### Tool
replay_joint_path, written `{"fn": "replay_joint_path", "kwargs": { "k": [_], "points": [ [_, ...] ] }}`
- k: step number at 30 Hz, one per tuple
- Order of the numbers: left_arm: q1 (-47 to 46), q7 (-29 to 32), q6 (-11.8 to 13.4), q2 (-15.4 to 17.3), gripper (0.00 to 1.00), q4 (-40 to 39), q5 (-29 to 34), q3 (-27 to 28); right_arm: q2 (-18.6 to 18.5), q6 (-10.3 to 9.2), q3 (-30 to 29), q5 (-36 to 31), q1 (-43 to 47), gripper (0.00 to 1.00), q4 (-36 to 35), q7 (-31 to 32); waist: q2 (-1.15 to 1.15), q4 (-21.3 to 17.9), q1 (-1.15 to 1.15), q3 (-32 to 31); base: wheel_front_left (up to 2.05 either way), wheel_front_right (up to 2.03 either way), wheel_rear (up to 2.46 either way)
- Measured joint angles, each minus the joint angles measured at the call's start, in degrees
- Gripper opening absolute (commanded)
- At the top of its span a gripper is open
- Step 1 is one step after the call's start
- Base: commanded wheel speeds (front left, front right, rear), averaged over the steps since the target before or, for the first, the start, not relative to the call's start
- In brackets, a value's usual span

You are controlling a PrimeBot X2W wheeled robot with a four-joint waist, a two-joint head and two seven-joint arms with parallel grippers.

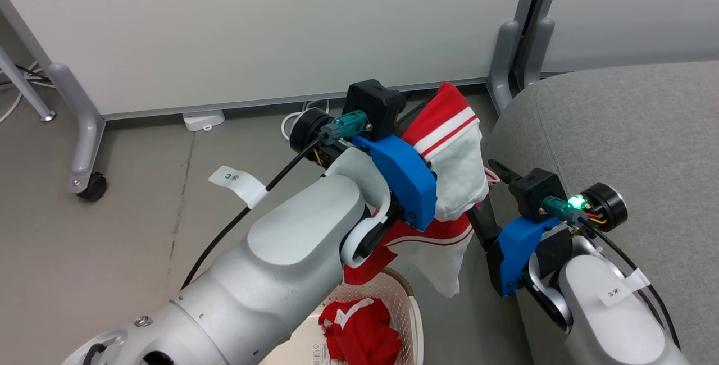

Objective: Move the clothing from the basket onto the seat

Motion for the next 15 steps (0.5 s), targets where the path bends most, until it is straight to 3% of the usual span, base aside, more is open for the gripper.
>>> {"fn": "replay_joint_path", "kwargs": {
  "k": [15],
  "points": [
    [-2.52,-1.08,-0.74,0.00,0.00,-6.92,-2.72,-2.66,0.67,0.00,2.29,2.56,-1.22,1.00,4.09,-0.24,0.00,1.41,0.00,0.26,0.00,0.00,0.00]
  ]
}}
